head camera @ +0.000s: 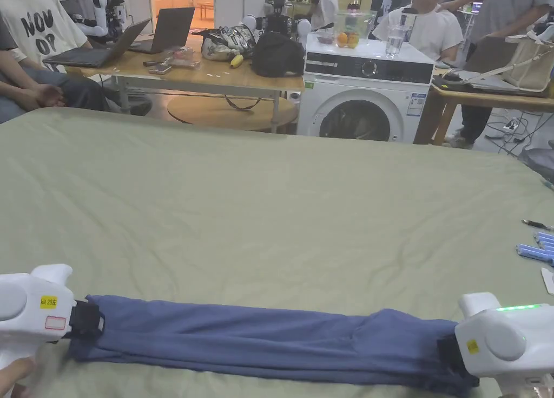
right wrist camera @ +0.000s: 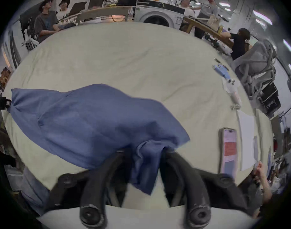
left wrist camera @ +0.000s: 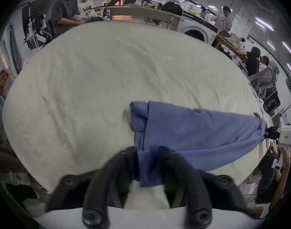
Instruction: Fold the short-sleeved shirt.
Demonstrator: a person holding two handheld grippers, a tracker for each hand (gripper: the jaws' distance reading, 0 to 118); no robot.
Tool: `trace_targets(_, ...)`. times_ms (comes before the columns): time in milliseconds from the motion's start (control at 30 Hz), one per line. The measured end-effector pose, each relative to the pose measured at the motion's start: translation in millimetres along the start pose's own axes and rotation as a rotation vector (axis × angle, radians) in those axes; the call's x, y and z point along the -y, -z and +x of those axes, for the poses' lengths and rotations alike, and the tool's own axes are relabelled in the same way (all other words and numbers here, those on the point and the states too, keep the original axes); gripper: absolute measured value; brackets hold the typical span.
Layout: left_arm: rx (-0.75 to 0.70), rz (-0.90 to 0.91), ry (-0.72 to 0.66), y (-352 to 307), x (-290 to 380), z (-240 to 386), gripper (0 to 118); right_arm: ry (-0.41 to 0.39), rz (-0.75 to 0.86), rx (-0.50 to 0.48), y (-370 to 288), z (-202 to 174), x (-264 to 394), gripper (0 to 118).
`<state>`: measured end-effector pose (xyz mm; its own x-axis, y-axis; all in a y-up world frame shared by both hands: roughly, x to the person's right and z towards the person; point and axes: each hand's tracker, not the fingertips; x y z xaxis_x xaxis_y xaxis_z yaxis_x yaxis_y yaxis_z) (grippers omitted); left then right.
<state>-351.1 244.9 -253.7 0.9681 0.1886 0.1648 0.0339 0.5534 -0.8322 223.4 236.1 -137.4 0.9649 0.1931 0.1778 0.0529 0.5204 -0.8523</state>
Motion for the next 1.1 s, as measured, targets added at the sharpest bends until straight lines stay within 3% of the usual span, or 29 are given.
trace_targets(67,0.023,0.082,-0.003,-9.8,-6.3,5.0,39,0.032,0.066,-0.007,-14.5,1.4,-10.1,59)
trace_targets(233,0.020,0.305,0.072,-18.3,-12.1,32.6,39,0.091,0.253,-0.014,-25.6,-14.4,-30.5,59)
trace_targets(367,-0.001,0.511,0.157,-23.1,-4.2,61.7,39,0.229,0.489,-0.070,-26.6,-35.8,-35.1,59)
trace_targets(533,-0.060,0.724,0.211,-33.3,2.9,93.7,39,0.217,0.750,-0.019,-39.9,-72.7,-35.0,59)
trace_targets(600,-0.070,0.782,0.207,-30.8,-1.3,95.2,39,0.201,0.817,-0.022,-45.8,-84.5,-35.1,49)
trace_targets(633,-0.075,0.817,0.205,-32.7,0.1,97.3,38,0.190,0.849,-0.012,-47.5,-89.2,-34.9,38)
trace_targets(667,-0.092,0.860,0.211,-34.8,1.1,100.2,32,0.190,0.870,0.011,-48.9,-95.2,-36.2,21)
trace_targets(700,-0.112,0.872,0.219,-35.3,5.6,106.3,17,0.205,0.890,0.023,-50.4,-99.4,-35.8,10)
trace_targets(733,-0.141,0.882,0.232,-35.0,6.4,108.9,3,0.211,0.890,0.014,-51.5,-102.1,-35.6,6)
trace_targets(800,-0.147,0.884,0.223,-34.4,5.8,107.7,0,0.232,0.892,-0.013,-51.2,-106.8,-38.9,0)
trace_targets(1100,-0.064,0.751,0.127,-48.6,-2.0,66.5,0,0.238,0.862,-0.067,-54.4,-133.5,-52.4,0)
